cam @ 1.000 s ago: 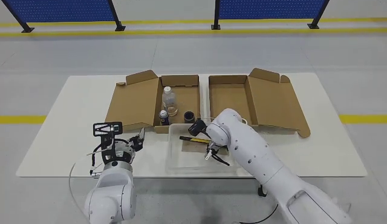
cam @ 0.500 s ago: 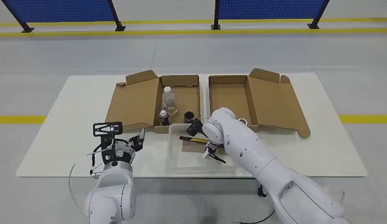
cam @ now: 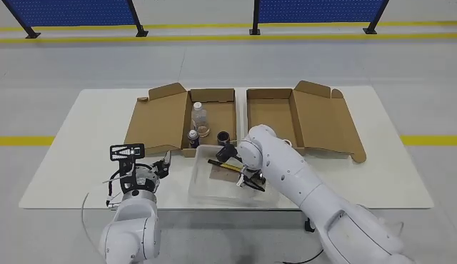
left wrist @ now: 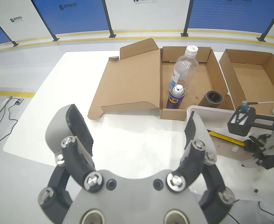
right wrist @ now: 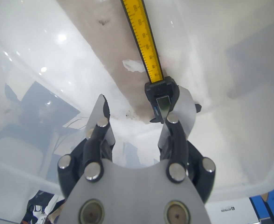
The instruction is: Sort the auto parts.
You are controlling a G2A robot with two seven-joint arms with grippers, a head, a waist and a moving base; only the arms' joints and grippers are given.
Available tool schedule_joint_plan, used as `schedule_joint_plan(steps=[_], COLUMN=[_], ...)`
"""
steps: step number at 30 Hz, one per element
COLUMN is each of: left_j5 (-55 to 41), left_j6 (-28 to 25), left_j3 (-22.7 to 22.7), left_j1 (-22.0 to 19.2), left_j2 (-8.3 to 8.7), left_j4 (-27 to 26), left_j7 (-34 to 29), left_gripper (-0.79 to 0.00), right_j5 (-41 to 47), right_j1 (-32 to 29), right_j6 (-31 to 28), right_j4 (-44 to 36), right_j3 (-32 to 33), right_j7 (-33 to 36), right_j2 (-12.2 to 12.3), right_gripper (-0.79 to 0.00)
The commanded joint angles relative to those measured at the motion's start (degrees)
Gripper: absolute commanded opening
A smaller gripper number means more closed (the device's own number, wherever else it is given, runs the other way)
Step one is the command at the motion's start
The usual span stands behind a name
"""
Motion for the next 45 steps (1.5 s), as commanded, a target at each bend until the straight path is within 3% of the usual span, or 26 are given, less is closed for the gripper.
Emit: schedule_joint_plan(steps=[1,6,18,25,36,45], left_j5=[0.0,0.0,0.0,0.0,0.0,0.0], left_j6=[0.0,0.0,0.0,0.0,0.0,0.0], left_j3=[0.0,0.0,0.0,0.0,0.0,0.0], left_j1=[0.0,0.0,0.0,0.0,0.0,0.0], left_j2=[0.00,0.00,0.00,0.00,0.00,0.00], left_j4=[0.0,0.0,0.0,0.0,0.0,0.0], left_j7=[0.0,0.0,0.0,0.0,0.0,0.0], left_gripper=[0.000,0.000,0.000,0.000,0.000,0.000], right_j5=[0.4,1.3,-5.9,-5.7,-2.7,-3.4], right_j1=[-0.2,-0.8,-1.6,-1.7,-1.7,-2.7], right_j6=[-0.3,-0.4,2.7,2.4,1.5,2.2], right_j4=[-0.7,-3.5,-4.9,-2.8,-2.9,-4.2], right_j3=[0.1,1.0,0.2,-0.5,0.1,0.8], right_j7=[0.9,2.2,0.3,-0.7,-0.4,-0.7], right_j2=[0.1,0.6,1.4,0.7,0.2,0.7], right_gripper=[-0.326,-0.265,-0.394,-0.409,-0.514,-0.459])
